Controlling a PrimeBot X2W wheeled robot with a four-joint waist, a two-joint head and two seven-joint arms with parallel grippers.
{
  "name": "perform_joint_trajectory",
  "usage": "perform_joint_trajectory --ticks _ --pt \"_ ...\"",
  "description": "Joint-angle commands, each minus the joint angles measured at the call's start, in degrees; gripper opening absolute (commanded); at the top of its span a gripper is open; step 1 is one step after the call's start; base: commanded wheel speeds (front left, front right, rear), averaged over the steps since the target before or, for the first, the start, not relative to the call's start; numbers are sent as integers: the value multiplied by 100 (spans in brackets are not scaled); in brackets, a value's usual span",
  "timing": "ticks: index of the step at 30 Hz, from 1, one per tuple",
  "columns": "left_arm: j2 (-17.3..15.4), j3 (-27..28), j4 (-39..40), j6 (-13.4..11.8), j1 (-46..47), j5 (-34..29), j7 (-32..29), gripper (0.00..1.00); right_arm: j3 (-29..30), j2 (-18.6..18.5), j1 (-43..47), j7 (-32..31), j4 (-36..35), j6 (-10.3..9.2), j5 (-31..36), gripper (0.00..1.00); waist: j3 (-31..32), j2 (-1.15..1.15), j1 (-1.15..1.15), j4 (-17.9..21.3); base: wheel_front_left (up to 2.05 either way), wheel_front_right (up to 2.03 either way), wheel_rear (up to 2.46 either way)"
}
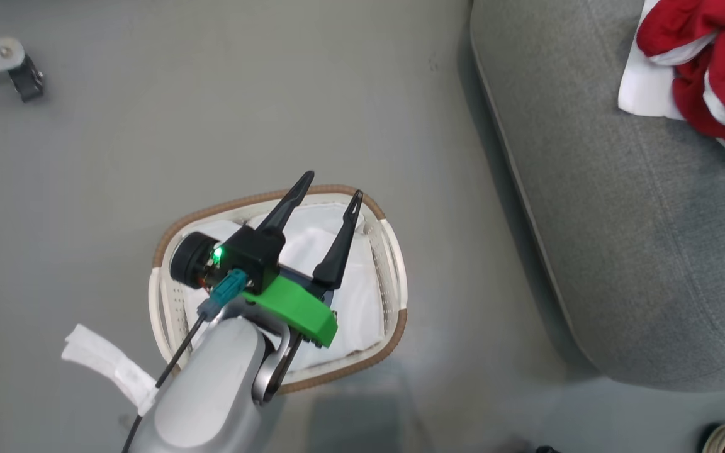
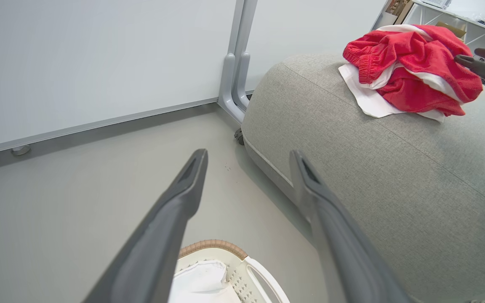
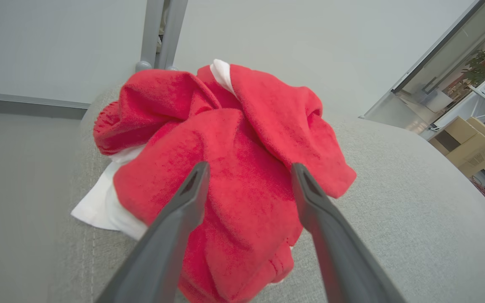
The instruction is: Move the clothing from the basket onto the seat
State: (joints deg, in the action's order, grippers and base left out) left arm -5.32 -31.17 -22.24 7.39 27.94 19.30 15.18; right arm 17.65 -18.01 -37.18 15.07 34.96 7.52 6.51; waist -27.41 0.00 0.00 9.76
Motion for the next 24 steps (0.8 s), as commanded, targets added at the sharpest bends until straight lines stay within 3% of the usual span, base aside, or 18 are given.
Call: perform_joint_trajectory --ticks 1,13,24 --pt "1 80 29 9 -159 -62 -6 100 -116 60 181 14 -116 -7 -108 100 423 0 0 -6 0 0 0" --pt "95 1102 216 -13 -1063 -491 -6 100 -1571 615 1241 14 -932 -6 -922 100 1275 0 0 -468 0 0 0" --pt "206 2156 239 -306 -1705 -868 -6 100 -1965 1236 1781 14 -1085 -6 -1149 100 1745 0 0 -930 0 0 0"
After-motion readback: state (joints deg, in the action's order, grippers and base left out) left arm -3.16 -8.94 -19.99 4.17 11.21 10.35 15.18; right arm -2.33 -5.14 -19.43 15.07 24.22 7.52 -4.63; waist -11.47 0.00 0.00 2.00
